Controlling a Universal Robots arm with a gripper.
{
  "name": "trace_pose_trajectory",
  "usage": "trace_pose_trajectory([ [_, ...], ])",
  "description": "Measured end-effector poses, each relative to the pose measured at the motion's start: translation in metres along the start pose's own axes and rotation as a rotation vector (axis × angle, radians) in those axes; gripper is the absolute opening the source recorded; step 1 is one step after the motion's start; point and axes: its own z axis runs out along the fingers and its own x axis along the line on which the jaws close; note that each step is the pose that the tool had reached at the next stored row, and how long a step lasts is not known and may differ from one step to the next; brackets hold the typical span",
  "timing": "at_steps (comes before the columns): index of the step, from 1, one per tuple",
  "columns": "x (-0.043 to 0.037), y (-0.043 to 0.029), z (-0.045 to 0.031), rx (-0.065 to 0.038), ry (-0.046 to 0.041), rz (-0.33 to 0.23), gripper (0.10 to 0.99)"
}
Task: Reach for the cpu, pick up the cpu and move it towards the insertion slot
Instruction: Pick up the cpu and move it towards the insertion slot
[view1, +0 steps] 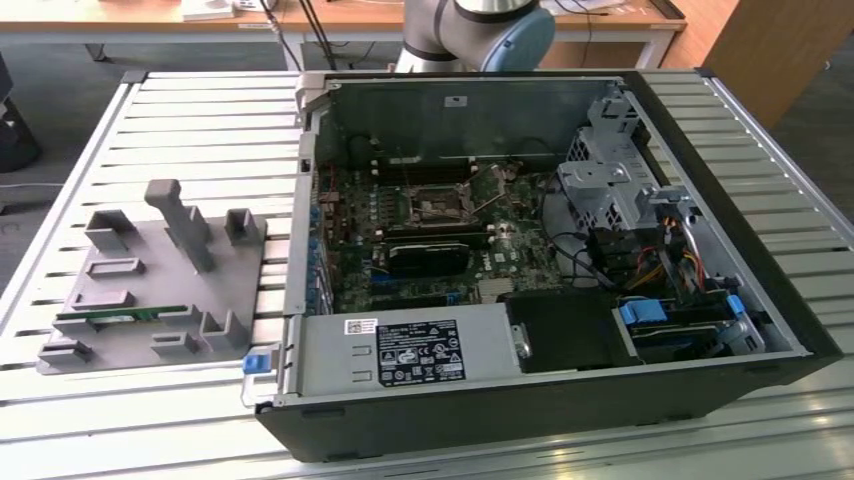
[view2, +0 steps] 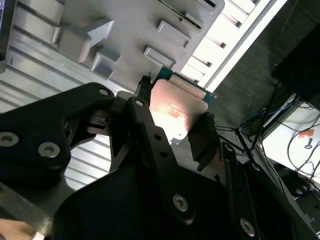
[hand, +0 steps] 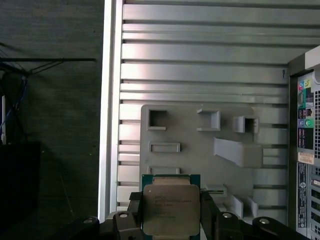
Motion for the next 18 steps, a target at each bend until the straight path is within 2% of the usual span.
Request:
trace_pose_trajectory([
  [18,-0.0813,-0.0006,0.0064,0.0,0.001,0.0,0.545],
])
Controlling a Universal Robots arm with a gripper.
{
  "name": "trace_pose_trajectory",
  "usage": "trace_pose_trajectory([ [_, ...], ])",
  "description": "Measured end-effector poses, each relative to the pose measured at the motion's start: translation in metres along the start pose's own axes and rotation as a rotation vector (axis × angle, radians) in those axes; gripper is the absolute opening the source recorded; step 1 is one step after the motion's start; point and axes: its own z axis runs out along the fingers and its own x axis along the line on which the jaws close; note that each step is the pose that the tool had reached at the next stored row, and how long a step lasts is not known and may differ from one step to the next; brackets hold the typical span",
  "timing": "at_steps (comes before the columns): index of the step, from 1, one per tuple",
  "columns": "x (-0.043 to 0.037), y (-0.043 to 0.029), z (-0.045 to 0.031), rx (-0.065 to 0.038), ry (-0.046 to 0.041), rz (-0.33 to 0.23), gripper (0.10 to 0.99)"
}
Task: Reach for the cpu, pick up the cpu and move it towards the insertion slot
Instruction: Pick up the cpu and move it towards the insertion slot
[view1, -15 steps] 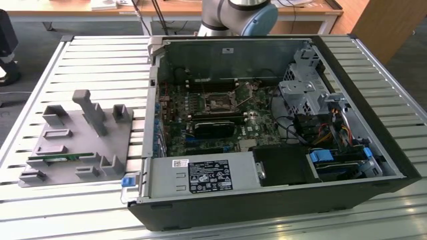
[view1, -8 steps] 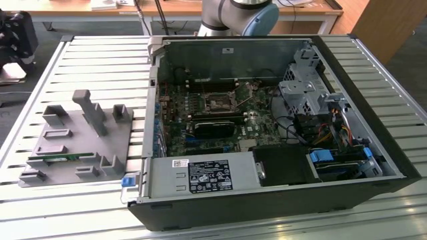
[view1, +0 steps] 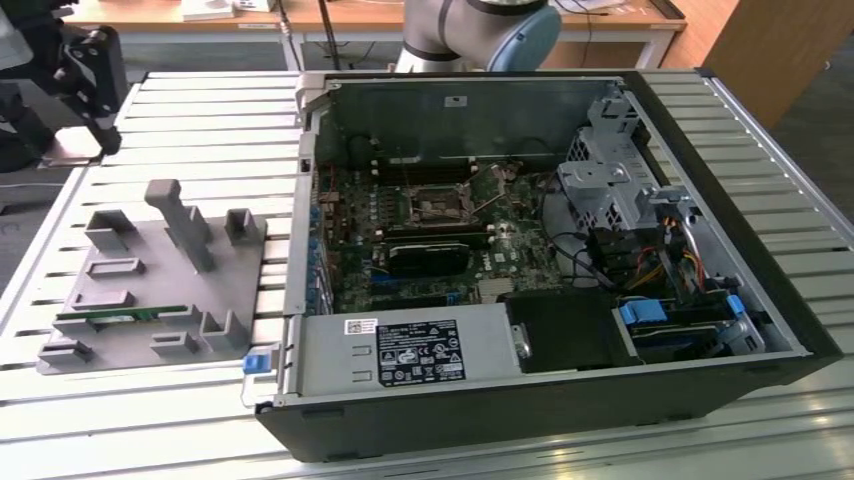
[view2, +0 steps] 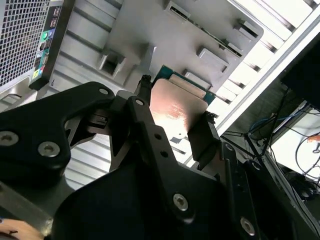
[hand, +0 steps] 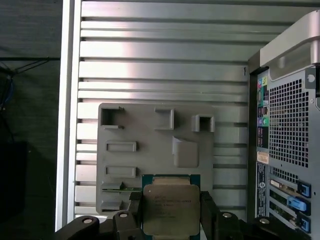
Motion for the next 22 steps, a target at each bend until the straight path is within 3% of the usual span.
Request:
trace_pose_trajectory([
  [7,-0.0319,-0.0002,0.0017,0.0,-0.0001,0.0,0.545],
  [8,-0.0409,-0.0003,0.0022,0.0,-0.0001,0.0,0.545],
  [22,-0.1045,-0.0008,0.0059,0.0,-0.0002,0.0,0.545],
])
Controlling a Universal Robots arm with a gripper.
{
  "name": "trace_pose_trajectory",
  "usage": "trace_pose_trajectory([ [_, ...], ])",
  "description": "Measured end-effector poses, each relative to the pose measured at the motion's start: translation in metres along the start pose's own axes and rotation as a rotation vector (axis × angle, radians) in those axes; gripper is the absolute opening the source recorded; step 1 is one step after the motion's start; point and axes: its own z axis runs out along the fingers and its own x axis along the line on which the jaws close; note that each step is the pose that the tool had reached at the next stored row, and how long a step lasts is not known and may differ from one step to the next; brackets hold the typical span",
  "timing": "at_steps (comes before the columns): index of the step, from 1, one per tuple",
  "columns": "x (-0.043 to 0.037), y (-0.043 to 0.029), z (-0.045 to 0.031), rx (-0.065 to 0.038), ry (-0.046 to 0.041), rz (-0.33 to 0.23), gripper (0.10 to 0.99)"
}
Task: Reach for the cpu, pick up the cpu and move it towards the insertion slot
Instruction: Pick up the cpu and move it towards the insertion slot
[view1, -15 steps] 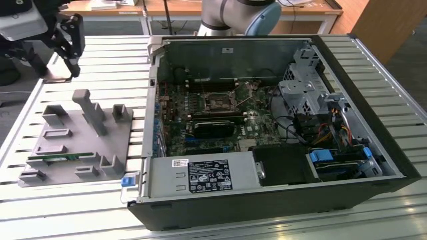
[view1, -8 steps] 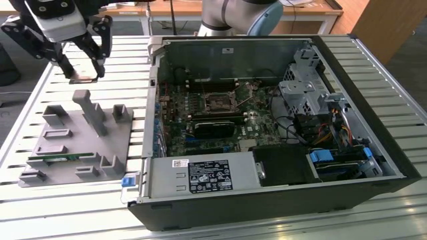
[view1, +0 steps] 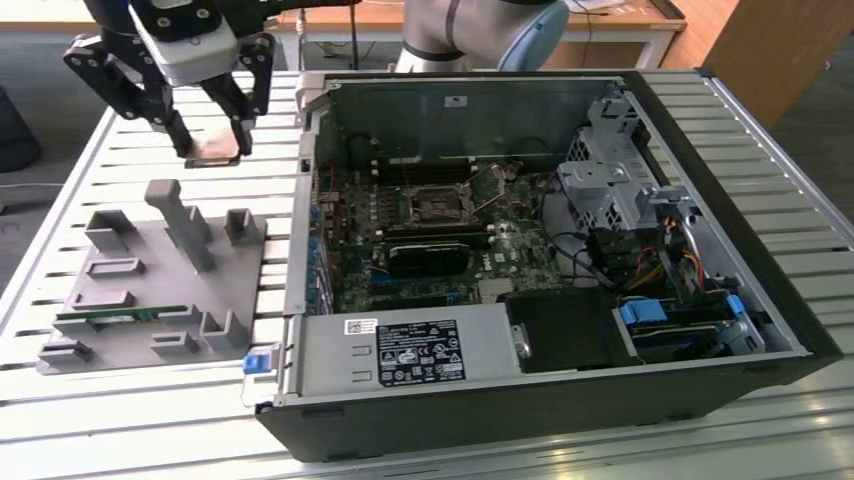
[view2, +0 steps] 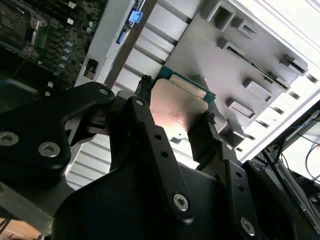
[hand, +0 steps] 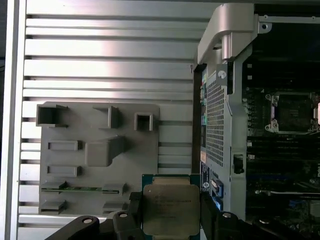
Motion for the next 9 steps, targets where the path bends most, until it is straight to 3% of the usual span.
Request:
trace_pose_trajectory([
  [9,-0.0409,-0.0003,0.0031,0.0,0.0,0.0,0.545],
])
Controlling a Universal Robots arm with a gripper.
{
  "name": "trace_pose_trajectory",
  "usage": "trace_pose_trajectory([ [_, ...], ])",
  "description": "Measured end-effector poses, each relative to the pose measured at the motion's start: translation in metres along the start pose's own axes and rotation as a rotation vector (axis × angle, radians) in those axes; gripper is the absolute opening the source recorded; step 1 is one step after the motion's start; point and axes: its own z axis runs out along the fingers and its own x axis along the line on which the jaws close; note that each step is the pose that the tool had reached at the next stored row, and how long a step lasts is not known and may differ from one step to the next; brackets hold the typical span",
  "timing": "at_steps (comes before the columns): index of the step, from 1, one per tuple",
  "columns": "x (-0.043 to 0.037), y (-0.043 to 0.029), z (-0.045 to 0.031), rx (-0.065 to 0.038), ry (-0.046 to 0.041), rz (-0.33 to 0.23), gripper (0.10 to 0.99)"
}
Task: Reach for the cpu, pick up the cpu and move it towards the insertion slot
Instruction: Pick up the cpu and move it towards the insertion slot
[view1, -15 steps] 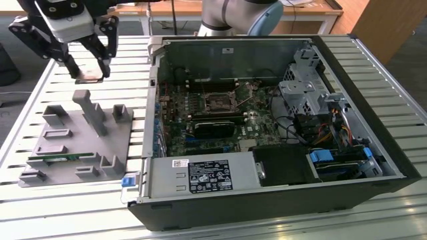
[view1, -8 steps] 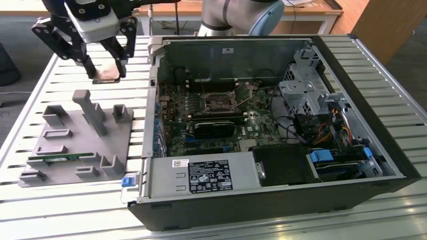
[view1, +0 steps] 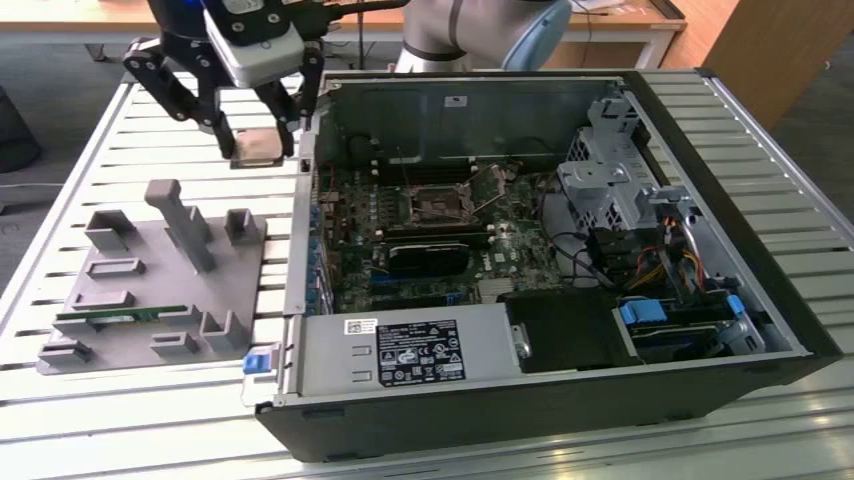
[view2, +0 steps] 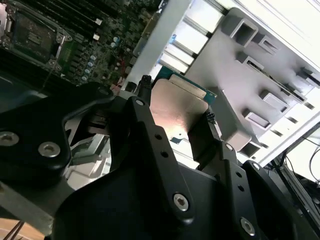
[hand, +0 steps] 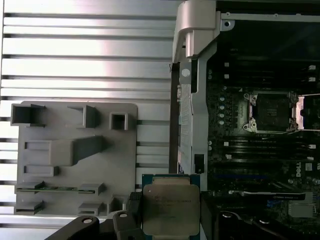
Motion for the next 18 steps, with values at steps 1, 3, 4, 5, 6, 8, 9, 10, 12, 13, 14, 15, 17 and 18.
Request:
trace_pose_trajectory([
  [1,-0.0045,0.0,0.0005,0.0,0.0,0.0,0.545],
  [3,-0.0138,-0.0001,0.0014,0.0,0.0,0.0,0.545],
  [4,-0.0182,-0.0001,0.0019,0.0,-0.0001,0.0,0.545],
  [5,-0.0229,-0.0001,0.0023,0.0,0.0001,0.0,0.545],
  [6,-0.0273,0.0002,0.0029,0.0,0.0,0.0,0.545],
  [8,-0.0337,0.0028,0.0044,0.0,-0.0001,0.0,0.545],
  [9,-0.0363,0.0047,0.0052,0.0,0.0001,0.0,0.545],
  [10,-0.0388,0.0067,0.006,0.0,0.0,0.0,0.545],
  [12,-0.0438,0.0115,0.008,0.0,-0.0001,0.0,0.545],
  [13,-0.0461,0.014,0.0089,0.0,0.0001,0.0,0.545],
  [14,-0.0484,0.0167,0.0099,0.0,-0.0001,0.0,0.545],
  [15,-0.0505,0.0195,0.0108,0.0,-0.0001,0.0,0.545],
  [17,-0.055,0.025,0.0124,0.0,0.0,0.0,0.545],
  [18,-0.0572,0.0269,0.0129,0.0,0.0,0.0,0.545],
])
